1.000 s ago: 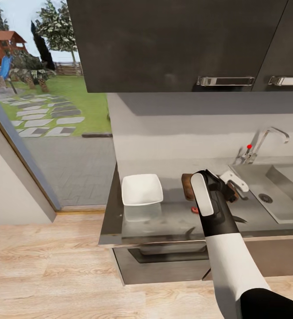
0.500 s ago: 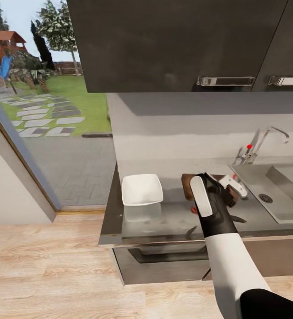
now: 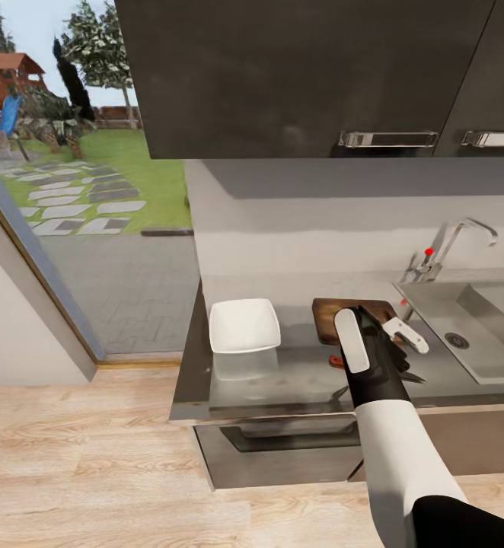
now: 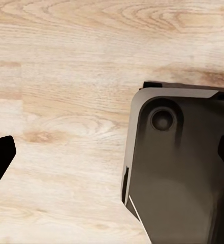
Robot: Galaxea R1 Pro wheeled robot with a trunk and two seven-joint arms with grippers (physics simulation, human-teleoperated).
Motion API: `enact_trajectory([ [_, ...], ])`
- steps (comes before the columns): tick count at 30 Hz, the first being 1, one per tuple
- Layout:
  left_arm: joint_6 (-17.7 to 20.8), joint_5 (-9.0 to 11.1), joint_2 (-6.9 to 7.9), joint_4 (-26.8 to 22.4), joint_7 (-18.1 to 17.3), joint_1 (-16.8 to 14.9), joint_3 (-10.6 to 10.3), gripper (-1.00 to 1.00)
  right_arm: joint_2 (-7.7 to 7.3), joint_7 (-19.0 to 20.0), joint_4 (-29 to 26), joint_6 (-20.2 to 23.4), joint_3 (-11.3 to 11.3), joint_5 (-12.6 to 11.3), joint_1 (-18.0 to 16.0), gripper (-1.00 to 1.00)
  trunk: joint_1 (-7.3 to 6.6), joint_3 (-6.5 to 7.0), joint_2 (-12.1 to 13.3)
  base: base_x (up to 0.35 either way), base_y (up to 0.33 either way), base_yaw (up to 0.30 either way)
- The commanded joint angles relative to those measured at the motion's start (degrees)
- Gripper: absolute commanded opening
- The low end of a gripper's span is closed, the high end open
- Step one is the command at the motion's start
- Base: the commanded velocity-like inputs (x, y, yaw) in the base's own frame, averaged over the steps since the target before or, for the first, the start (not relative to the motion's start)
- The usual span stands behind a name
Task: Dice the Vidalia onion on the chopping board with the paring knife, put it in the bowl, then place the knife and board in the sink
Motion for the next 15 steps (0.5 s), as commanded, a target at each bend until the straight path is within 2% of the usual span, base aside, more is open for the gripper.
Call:
enact_trajectory([
  [1,-0.14,0.60,0.10,-0.07,0.52,0.01,-0.48,1.00,0.04,-0.23,0.03,0.60,-0.08,-0.17,-0.06,1.00,0.04,-0.13,-0.11,0.000,0.000,0.000],
  [15,-0.14,0.57,0.09,-0.04,0.52,0.02,-0.48,1.00,0.04,0.29,2.68,0.52,-0.04,-0.26,-0.04,1.00,0.04,-1.12,-0.11,0.000,0.007,0.000],
])
